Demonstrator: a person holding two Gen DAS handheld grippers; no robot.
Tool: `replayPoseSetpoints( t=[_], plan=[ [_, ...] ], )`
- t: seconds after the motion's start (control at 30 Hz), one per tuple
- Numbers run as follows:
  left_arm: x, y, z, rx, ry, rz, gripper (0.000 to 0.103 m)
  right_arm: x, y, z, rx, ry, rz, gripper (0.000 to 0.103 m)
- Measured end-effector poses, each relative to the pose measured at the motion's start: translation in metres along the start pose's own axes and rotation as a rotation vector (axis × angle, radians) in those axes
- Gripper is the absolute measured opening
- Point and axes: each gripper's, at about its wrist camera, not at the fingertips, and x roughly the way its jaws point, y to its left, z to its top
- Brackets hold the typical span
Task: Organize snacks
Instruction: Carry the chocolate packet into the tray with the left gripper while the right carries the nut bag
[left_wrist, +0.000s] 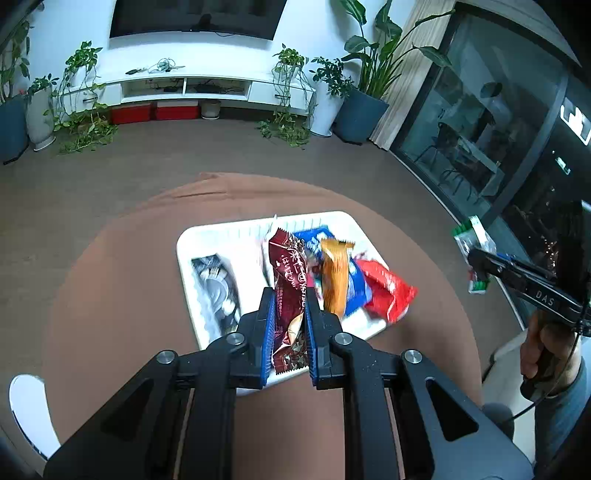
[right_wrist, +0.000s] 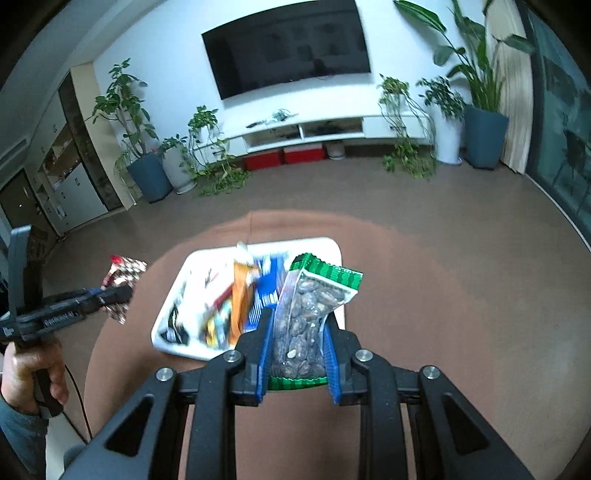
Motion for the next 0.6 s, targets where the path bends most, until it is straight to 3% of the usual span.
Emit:
replayPoseSetpoints(
  t=[0.23, 0.6],
  plan=[
    [0.039, -0.005, 0.029, 0.010, 0.028, -0.006, 0.013, 0.049, 0.016, 0.041, -0.055, 0.021, 0.024, 0.027],
    [0.109, 0.002, 0.041, -0.002, 0.088, 0.016, 0.013, 0.129, 0.003, 0.046, -0.078, 0.153, 0.007, 0.027]
  ],
)
